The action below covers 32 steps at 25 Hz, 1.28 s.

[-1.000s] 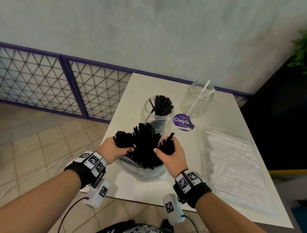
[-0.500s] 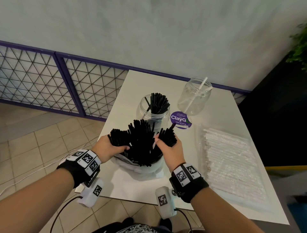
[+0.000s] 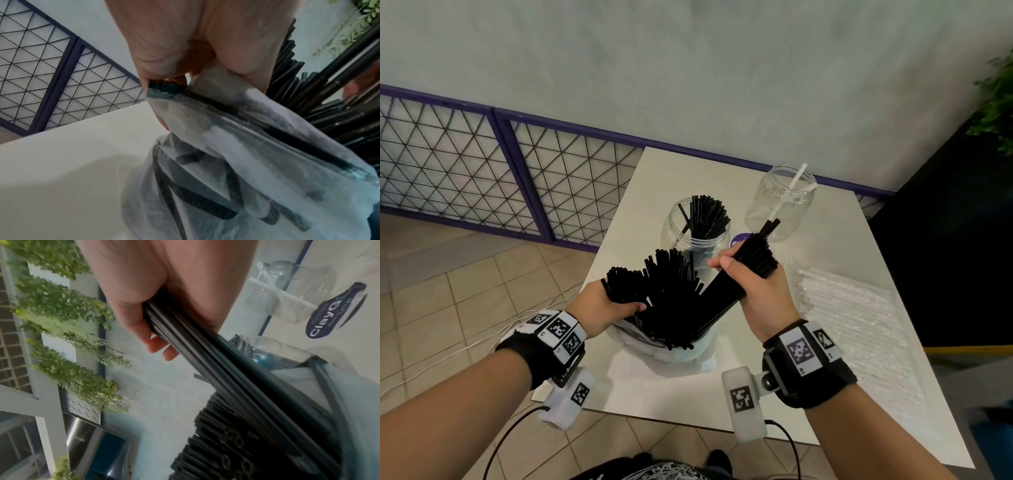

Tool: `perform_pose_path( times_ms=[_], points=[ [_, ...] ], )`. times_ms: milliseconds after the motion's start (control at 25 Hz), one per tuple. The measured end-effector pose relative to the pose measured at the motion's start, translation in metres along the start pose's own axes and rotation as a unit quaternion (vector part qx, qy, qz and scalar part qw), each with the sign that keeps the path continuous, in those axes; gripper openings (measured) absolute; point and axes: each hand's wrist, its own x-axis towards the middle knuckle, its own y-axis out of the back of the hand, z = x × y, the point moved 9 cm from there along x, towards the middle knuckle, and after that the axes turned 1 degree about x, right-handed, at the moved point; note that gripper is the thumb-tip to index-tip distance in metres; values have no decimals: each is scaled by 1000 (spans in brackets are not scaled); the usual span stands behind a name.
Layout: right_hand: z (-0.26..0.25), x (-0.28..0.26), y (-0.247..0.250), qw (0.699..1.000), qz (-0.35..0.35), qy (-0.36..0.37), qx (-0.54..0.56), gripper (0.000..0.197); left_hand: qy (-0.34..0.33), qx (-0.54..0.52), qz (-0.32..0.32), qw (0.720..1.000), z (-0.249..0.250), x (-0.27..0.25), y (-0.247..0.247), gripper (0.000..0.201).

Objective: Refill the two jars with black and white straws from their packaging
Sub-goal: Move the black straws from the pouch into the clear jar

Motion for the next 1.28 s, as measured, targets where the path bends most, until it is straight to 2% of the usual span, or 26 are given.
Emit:
perform_pose_path(
  times_ms=[120, 280, 440, 560, 680, 840, 960, 1080, 1200, 1280],
  points=[
    [-11, 4, -1, 1000, -15, 10, -20, 18, -1, 18, 3, 1000, 2, 1, 0, 43],
    [-15, 8, 6, 999, 2, 6, 46, 5, 14, 31, 12, 999, -1, 1, 3, 48],
    [-39, 10, 17, 997, 3, 38, 64, 7, 12, 45, 10, 999, 4, 0, 3, 52],
    [-68, 14, 29, 994, 27, 75, 71, 11, 4, 62, 2, 998, 5, 1, 4, 47],
    [-104, 31, 34, 981, 41, 145, 125, 18, 8, 67, 4, 998, 7, 3, 6, 45],
    [-116, 82, 11, 975, 46, 183, 119, 10, 15, 55, 5, 998, 11, 1, 8, 46],
    [-89, 123, -1, 984, 74, 149, 67, 8, 20, 39, 2, 999, 10, -1, 10, 43],
    [-44, 148, -6, 993, 85, 67, 37, 7, 28, 28, 13, 999, 7, -2, 12, 44],
    [-8, 157, -12, 997, 69, -6, 32, 16, 30, 26, 13, 999, 9, -4, 11, 41],
    [8, 159, -18, 997, 41, -41, 44, 31, 25, 15, 10, 1000, 12, -4, 11, 41]
  ],
)
